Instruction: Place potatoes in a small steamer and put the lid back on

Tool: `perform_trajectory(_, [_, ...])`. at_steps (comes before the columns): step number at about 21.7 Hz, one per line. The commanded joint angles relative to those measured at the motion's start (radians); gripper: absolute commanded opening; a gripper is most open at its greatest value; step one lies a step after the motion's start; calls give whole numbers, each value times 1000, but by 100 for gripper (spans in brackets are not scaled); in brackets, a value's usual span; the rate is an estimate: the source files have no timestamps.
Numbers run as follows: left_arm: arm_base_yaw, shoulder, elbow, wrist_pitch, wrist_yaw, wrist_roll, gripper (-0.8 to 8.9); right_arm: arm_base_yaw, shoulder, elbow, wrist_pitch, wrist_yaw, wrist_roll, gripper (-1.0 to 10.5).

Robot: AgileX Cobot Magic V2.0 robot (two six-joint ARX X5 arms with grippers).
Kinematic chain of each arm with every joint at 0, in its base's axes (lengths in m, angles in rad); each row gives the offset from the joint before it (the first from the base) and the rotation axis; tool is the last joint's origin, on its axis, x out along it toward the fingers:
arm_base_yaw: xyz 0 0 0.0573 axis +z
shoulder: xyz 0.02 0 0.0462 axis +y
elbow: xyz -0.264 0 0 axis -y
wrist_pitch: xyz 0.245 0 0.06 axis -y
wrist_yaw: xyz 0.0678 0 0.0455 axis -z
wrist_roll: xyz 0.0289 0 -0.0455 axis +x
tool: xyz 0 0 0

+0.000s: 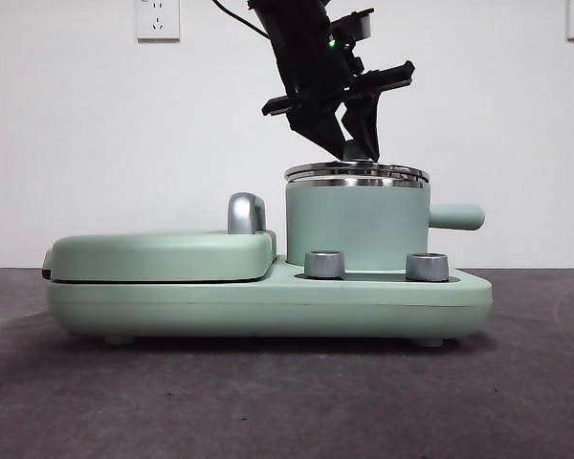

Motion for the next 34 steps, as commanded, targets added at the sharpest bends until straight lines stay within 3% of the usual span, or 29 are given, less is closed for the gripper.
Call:
perform_trajectory(1, [-15, 36, 11, 15, 3, -8, 16, 9, 3, 4, 10, 2, 10, 334])
perform_trajectory(9, [-10, -33, 11, 94, 3, 0, 16, 9, 3, 4, 11, 2, 10, 334])
perform_trajectory(19, [-8, -33, 11, 88, -5, 0, 16, 9, 3, 4, 11, 2, 10, 334])
perform_trajectory(22, [-18, -33, -30, 119, -64, 0, 16, 9, 3, 4, 11, 2, 10, 334])
perform_trajectory(27, [-23, -33, -78, 179, -66, -16, 16, 9, 3, 4, 11, 10, 10, 334])
perform_trajectory(34, [-32, -33, -97, 152, -98, -76, 16, 9, 3, 4, 14, 35, 10, 334])
